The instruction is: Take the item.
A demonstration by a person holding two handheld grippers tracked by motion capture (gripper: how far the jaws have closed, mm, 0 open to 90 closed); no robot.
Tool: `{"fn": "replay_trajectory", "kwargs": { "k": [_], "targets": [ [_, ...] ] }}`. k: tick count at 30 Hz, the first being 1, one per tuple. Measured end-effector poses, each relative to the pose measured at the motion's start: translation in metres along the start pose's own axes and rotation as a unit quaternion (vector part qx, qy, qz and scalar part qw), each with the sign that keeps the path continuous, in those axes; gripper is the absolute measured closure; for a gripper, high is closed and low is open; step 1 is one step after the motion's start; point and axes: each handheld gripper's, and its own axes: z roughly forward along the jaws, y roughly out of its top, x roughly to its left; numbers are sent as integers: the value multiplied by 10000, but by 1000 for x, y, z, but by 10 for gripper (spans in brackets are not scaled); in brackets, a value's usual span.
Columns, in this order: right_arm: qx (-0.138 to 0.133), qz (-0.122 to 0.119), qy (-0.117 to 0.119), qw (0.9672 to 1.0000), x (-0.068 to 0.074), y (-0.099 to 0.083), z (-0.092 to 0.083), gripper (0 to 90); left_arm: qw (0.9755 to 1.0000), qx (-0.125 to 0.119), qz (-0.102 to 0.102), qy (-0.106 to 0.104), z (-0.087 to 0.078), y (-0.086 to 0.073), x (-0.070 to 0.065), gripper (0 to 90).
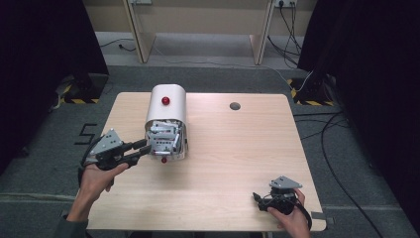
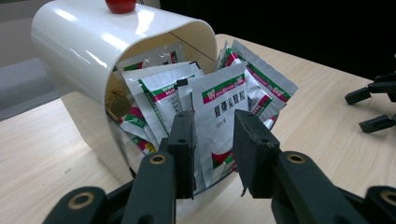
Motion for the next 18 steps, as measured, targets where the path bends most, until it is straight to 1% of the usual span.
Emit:
{"fn": "replay_trajectory", "kwargs": {
  "k": [7,13,14,18],
  "targets": [
    [4,-12,-1,10000,0,0,0,145,10000,69,49,34,9,4,3,683],
    [-4,-17,-2,10000,0,0,0,146,10000,51,23,-58,14,6,4,685],
    [-10,-31,-3,10000,0,0,0,145,9999,64,69,-83,15,6,2,686],
    [-2,-19,-1,10000,0,0,0,146,9998,66,126,-145,16,9,-1,688]
  ]
}}
